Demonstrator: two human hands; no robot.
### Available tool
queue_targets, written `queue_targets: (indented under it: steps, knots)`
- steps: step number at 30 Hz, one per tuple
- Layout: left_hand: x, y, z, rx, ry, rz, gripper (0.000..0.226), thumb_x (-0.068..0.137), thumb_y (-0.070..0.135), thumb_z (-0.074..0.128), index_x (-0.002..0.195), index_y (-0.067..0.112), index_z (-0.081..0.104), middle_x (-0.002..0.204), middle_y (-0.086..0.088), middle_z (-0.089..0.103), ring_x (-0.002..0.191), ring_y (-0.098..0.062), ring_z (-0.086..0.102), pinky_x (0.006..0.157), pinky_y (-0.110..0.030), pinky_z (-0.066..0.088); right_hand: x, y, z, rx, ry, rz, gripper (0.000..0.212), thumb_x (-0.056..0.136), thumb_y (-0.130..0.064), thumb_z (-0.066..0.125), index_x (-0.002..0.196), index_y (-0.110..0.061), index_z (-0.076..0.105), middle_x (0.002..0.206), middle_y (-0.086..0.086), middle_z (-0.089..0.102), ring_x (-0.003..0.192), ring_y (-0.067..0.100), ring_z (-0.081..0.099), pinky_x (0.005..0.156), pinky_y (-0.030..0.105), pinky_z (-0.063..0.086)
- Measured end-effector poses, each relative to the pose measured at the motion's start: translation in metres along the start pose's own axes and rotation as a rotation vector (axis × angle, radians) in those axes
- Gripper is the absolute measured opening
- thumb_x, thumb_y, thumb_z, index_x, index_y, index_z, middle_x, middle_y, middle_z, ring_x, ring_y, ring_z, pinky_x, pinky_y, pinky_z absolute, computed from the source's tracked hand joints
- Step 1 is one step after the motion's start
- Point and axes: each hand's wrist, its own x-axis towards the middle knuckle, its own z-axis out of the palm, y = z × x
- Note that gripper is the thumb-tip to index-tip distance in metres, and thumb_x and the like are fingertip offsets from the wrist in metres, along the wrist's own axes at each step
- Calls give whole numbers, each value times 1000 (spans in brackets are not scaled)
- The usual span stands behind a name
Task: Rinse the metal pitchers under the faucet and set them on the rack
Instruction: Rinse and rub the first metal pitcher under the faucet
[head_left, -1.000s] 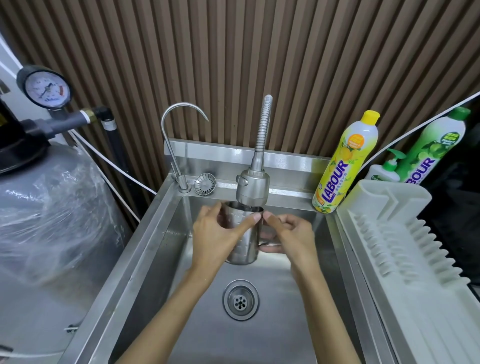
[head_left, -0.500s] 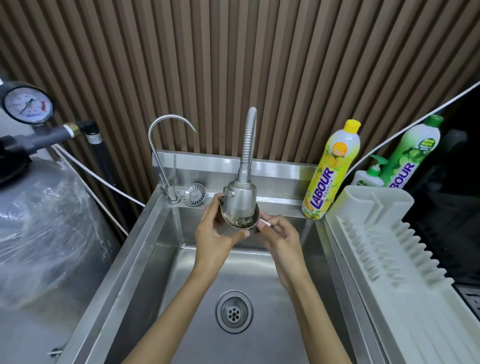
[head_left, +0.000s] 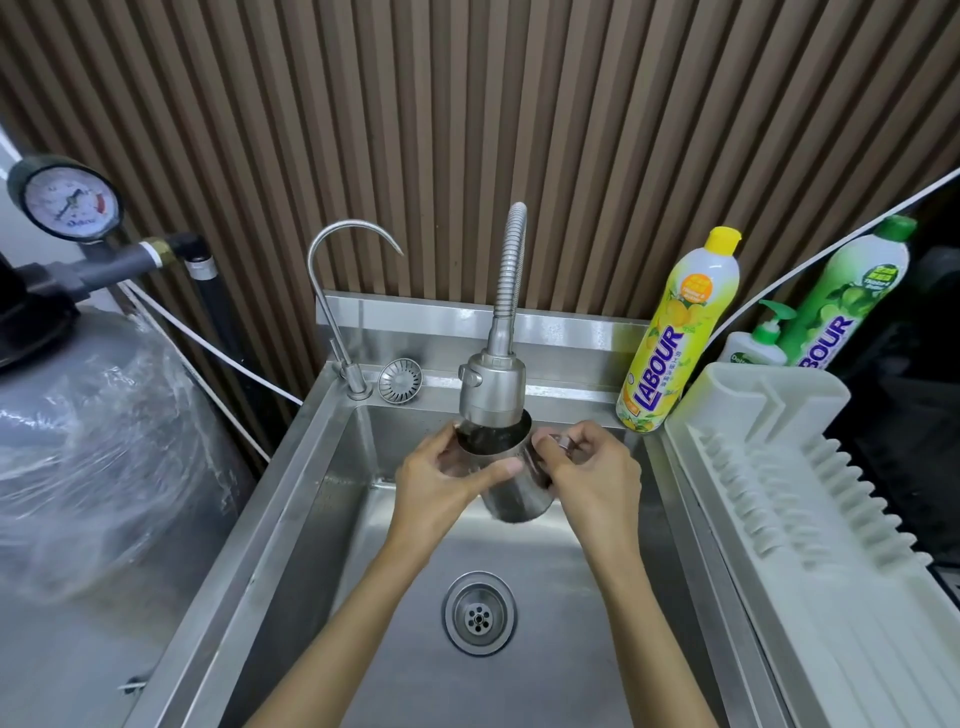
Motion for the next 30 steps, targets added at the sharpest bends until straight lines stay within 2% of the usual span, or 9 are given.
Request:
queue_targets:
  steps: [3,5,8,11,15,18,23,26,30]
  knots:
    - [2,-4,9,-173,-4,42,55,57,7,85,106,12,63,104,-3,72,104,-16,66,87,-18,51,3,3,5,151,13,-59,27,79,-12,66,60,-17,46,88,-10,72,88,17,68,87,40,52]
    - [5,-1,14,-231,38,99,67,53,4,86,112,20,59,112,-3,69,110,-16,63,93,-20,49,7,10,14,396,-43,-30,27,83,-5,61,63,-16,47,99,-7,72,96,15,67,92,40,51]
    - [6,5,15,-89,159,221,81,46,14,85,111,47,49,117,17,59,111,4,56,93,-13,41,11,20,28,814,-227,116,27,89,2,51,67,-10,44,111,7,67,106,22,62,89,36,52]
    - [1,15,9,94,221,289,87,48,10,89,109,50,42,108,28,47,101,23,46,85,3,31,11,28,33,1015,-396,237,26,90,0,51,67,-8,45,94,15,62,103,33,57,89,44,52]
    - [-4,13,1,297,324,210,74,49,40,88,116,24,62,101,6,53,99,-10,54,83,-14,38,4,21,24,721,-407,251,18,90,-14,58,76,-4,53,77,16,64,76,26,65,69,39,60]
    - [-10,5,-1,284,275,130,58,51,52,83,99,25,67,90,0,59,83,-8,63,71,-4,41,1,13,9,464,-308,197,21,86,-19,65,76,-3,56,70,11,66,67,20,69,56,34,60]
    - [-13,-2,4,-20,59,26,44,61,17,85,102,17,69,96,-3,73,76,7,66,66,-2,45,-2,7,-7,60,-88,-70,25,76,-22,73,60,-18,54,79,0,73,77,24,68,76,40,56]
    - [-10,-3,14,-187,-5,42,50,61,0,81,106,13,64,98,2,73,90,-2,67,73,-6,47,-2,4,-8,179,-94,-128,22,80,-10,69,66,-14,53,95,-10,71,88,11,68,86,31,53]
    - [4,5,17,-251,59,146,71,52,-6,84,110,24,57,111,2,67,106,-8,62,88,-13,46,7,11,-1,600,-217,-38,26,85,-2,62,66,-14,48,109,-6,70,103,9,65,95,31,48]
